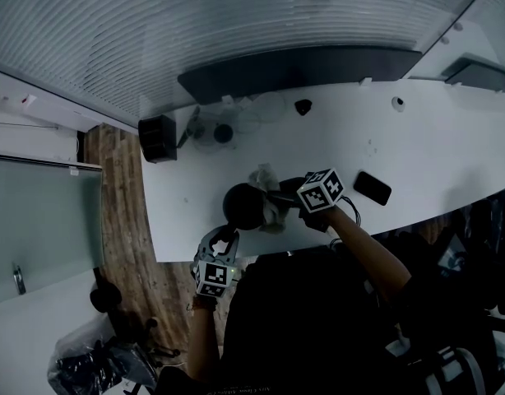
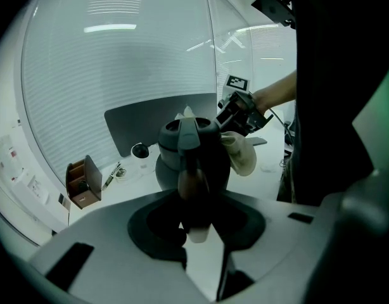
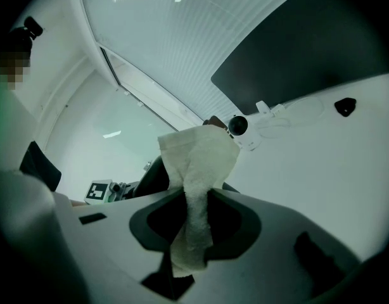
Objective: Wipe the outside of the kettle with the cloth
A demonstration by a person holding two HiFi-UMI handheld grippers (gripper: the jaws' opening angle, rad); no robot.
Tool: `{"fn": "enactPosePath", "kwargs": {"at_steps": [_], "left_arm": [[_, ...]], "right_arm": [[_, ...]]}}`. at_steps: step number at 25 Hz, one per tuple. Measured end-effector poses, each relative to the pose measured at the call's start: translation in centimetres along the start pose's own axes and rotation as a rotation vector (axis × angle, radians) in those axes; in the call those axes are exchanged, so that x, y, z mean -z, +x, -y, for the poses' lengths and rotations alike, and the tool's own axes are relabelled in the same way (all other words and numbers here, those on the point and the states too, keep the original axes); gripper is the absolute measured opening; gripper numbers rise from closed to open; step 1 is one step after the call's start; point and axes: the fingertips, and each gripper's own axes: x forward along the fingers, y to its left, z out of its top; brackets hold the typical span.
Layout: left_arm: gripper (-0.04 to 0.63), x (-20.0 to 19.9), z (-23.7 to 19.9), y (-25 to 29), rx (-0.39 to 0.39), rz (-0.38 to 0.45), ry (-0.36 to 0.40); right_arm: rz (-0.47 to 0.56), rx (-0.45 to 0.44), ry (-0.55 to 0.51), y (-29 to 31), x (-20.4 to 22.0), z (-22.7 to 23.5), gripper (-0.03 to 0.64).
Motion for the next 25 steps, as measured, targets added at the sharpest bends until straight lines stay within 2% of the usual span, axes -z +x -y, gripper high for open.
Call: {"fn": "enactPosePath", "kwargs": {"at_steps": [3,7,13,17,19,21,25], "left_arm": [[0.118,0.1,-0.1,0.1,-0.008,-0.002,-0.003],[0.118,0.0,0.0,0.0,-0.008,-0.009,-0.003],[0.118,0.1,-0.1,0.1,-0.012,-0.014,-0.008],[0.118,0.1,0.0,-0.1,-0.019,-0.001,-0.01],[0.118,-0.1,0.0,0.1,-0.019,0.014,-0.009],[0.118,-0.1,0.0,0.2,-0.017,0.017,-0.01],[0.117,-0.1,-0.1,-0.2,-0.026,0.002,-0.028]], "right_arm": [[0.002,0.05,0.009,0.2,0.3,1.7,0.087],[-0.046,0.14,0.012,1.4,2.0,4.7,0.086],[-0.062,0.183,0.077,2.6,3.4,7.3,0.084],[-0.05,0.168,0.155,3.0,4.3,8.0,0.084],[-0.02,0.13,0.191,2.6,4.3,7.9,0.084],[0.05,0.052,0.224,1.3,3.3,6.9,0.086],[0.251,-0.213,0.302,-3.2,-0.4,1.3,0.086]]}}
